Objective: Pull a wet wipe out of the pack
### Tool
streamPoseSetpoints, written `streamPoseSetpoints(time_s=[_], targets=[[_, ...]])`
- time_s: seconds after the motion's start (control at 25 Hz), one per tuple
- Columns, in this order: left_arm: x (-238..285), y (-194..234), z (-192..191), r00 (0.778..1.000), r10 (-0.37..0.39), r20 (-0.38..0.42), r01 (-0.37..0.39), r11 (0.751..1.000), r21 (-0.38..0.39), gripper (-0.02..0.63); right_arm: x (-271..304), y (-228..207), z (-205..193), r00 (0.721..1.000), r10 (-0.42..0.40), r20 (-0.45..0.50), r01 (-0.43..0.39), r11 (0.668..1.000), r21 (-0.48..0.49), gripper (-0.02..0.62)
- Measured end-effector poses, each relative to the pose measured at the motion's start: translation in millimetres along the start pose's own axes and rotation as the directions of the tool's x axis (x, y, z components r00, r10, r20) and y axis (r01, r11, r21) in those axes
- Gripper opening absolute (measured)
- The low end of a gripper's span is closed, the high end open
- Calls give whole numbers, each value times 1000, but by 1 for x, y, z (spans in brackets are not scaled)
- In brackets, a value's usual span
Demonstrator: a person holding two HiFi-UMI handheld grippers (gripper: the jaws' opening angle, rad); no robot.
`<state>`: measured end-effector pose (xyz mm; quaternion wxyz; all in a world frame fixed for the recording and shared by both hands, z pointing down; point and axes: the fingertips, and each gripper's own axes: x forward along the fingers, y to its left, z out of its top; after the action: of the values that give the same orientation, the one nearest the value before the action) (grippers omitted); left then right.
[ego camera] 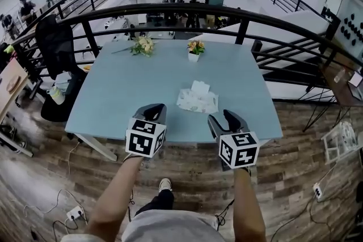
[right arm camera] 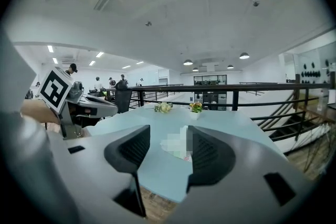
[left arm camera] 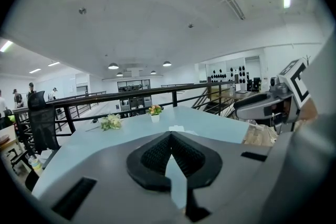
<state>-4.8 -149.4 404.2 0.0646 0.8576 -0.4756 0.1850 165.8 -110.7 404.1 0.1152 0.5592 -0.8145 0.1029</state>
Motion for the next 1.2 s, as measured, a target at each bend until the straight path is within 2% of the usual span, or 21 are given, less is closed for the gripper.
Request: streamPoseSetpoints(time_s=[0.68,1.2], targets=[[104,89,23,998,-61,-26,61,998,5,-6,113,-33,42,996,-81,-34,81,997,0,207],[150,132,43,995,-102,-11,102,995,10,-6,169,-46,69,991,-123,-45,123,992,-11,207]])
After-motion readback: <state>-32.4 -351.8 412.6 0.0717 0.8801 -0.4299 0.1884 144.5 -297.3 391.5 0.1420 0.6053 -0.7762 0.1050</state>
